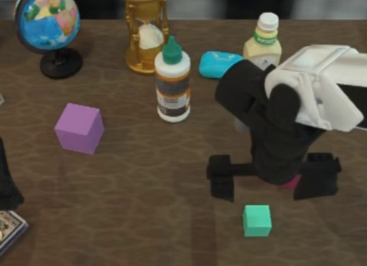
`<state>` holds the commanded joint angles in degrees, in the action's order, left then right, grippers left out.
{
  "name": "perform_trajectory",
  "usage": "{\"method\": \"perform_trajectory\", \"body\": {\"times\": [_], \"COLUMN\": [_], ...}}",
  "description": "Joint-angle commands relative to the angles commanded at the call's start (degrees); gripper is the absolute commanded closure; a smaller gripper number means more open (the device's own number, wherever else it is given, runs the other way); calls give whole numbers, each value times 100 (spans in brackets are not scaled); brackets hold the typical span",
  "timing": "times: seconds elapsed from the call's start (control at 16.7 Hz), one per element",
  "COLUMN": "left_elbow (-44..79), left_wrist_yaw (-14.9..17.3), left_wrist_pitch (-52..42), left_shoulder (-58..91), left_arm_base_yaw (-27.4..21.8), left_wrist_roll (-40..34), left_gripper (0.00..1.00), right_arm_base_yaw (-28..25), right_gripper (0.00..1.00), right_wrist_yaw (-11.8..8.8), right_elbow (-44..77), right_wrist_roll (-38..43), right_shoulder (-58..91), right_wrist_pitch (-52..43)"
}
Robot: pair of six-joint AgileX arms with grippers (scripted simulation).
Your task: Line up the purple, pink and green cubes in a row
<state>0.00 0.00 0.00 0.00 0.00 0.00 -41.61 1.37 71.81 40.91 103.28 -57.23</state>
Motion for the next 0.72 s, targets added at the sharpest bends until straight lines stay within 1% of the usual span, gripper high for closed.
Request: {"method": "perform_trajectory", "body": {"times": [0.18, 0.36, 0.54, 0.72], "left_elbow": [0, 0, 0, 0], "left_wrist_yaw": [0, 0, 0, 0], "left_wrist_pitch": [0, 0, 0, 0], "left_shoulder": [0, 0, 0, 0], "left_arm_base_yaw": [0, 0, 0, 0], "left_wrist_roll": [0, 0, 0, 0], "left_gripper": [0, 0, 0, 0], "right_arm_base_yaw": [74, 243, 486, 771], "right_gripper": [0, 0, 0, 0], "right_wrist_yaw": [2, -6, -39, -85], "right_elbow": [168, 413, 653, 866], "right_wrist_roll": [-547, -1570, -2974, -4690], "right_shoulder": [143, 369, 633, 900], "right_wrist_pitch": [-50, -135, -243, -358]}}
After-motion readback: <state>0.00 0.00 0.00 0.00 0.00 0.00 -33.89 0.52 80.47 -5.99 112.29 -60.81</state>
